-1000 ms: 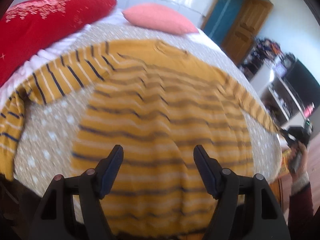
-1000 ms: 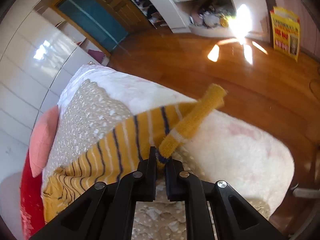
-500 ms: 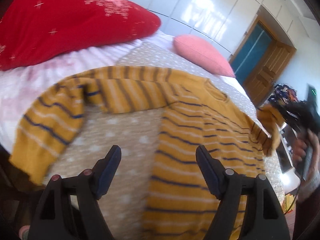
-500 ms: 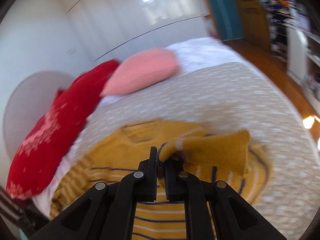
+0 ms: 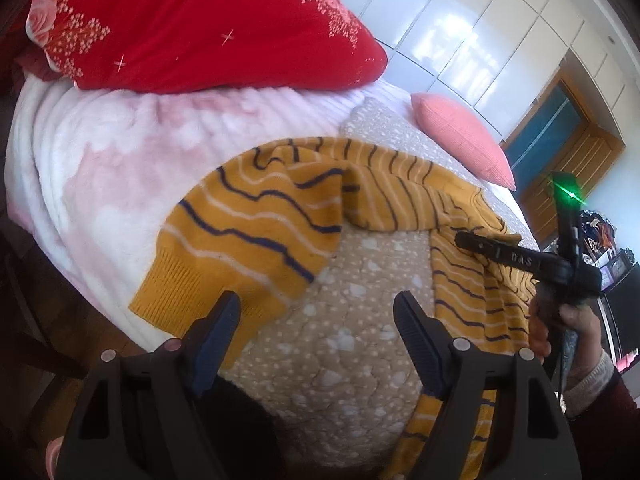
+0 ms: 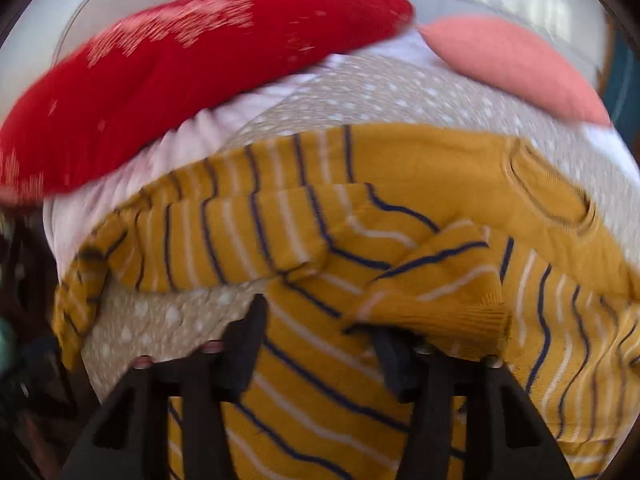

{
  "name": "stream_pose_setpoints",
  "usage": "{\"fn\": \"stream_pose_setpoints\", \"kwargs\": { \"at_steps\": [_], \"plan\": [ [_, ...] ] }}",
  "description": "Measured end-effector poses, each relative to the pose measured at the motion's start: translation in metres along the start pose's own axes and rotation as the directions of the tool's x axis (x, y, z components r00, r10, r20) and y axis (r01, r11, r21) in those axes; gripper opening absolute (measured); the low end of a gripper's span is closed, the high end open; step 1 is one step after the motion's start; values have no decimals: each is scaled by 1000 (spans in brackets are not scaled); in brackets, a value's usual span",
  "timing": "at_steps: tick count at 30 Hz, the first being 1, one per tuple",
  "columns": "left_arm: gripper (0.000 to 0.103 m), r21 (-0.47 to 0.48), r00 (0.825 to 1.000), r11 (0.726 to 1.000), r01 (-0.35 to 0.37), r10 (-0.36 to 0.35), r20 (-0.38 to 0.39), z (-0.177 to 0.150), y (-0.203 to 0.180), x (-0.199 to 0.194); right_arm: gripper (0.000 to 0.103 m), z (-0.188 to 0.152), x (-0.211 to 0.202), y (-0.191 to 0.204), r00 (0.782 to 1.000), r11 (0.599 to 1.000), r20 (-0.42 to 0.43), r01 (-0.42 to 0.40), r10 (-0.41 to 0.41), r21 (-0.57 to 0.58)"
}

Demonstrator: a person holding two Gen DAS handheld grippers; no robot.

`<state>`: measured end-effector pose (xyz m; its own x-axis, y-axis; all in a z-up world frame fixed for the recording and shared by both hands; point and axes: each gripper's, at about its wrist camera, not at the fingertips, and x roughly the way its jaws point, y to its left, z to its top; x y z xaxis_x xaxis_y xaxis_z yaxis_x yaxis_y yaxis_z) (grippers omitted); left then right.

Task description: Fold small clothes

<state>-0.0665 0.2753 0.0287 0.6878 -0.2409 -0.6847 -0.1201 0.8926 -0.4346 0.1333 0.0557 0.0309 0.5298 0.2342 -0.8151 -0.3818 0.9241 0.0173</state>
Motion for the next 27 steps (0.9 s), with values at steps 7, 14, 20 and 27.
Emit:
{"fn": "stream_pose_setpoints", "kwargs": {
  "at_steps": [7, 14, 20, 27],
  "plan": [
    [78, 5, 1000, 1000, 16, -16, -3, -7, -2, -5, 59, 4, 3, 33, 981, 957, 21, 194, -194, -217],
    [78, 1, 999, 999, -33, 33, 35, -11, 2, -31, 59, 19, 31, 63, 992, 928, 10, 121, -126, -351],
    [79, 46, 997, 996, -79, 78, 12, -13, -7, -31, 59, -11, 6, 38, 984, 966, -88, -170, 155, -196],
    [79, 162, 999, 986, 45, -40, -34, 7, -76, 2, 59, -71, -75, -84, 989, 980, 27, -145, 143, 139]
  ]
}}
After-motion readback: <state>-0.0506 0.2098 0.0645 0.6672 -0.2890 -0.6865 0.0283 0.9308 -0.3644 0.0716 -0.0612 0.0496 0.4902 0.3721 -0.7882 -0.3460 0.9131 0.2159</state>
